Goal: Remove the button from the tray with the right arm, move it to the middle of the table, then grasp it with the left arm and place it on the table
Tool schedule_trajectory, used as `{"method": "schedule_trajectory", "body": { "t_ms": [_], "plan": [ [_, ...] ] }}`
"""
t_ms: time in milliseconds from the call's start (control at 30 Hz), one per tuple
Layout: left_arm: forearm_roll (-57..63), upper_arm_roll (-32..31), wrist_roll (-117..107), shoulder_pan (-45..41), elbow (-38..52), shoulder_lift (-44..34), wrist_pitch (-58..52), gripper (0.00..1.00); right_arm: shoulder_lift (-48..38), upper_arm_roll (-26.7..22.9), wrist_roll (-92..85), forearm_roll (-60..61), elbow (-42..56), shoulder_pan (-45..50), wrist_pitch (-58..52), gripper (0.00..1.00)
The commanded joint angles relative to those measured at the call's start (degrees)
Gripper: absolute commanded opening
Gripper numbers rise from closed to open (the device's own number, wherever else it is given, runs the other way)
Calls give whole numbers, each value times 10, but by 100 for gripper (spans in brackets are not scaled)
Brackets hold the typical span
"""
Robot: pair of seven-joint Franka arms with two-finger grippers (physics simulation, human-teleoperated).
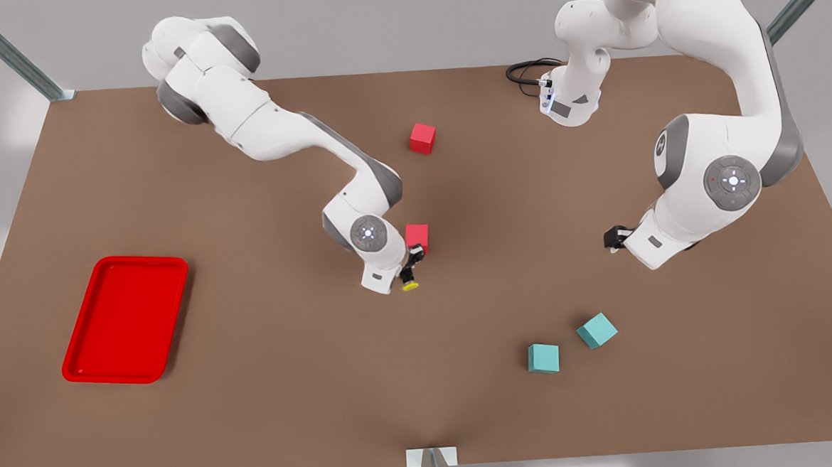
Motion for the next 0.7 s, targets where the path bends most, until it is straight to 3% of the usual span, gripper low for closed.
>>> {"method": "schedule_trajectory", "body": {
  "t_ms": [0, 167, 367, 433, 567, 600, 633, 667],
  "plan": [
    [0, 0, 0, 0, 0, 1, 3, 100, 24, -47, 363, 44, 44, 41, -7, 40],
    [0, 0, 0, 0, 0, 1, 3, 100, 73, -86, 412, 71, 117, 89, -17, 40],
    [0, 0, 0, 0, 1, 4, 4, 100, 95, -89, 456, 94, 137, 126, -17, 40],
    [0, 0, 0, 0, 0, 5, 4, 100, 121, -128, 456, 125, 177, 160, -32, 40],
    [0, 0, 0, 0, 1, 5, 4, 100, 145, -154, 464, 130, 192, 182, -32, 41],
    [0, 0, 0, 0, 0, 5, 4, 100, 146, -156, 463, 130, 192, 182, -32, 51],
    [0, 0, 0, 0, 1, 5, 4, 100, 149, -156, 463, 130, 192, 187, -32, 73],
    [0, 0, 0, 0, 1, 5, 4, 100, 151, -157, 460, 130, 192, 189, -33, 85]
  ]
}}
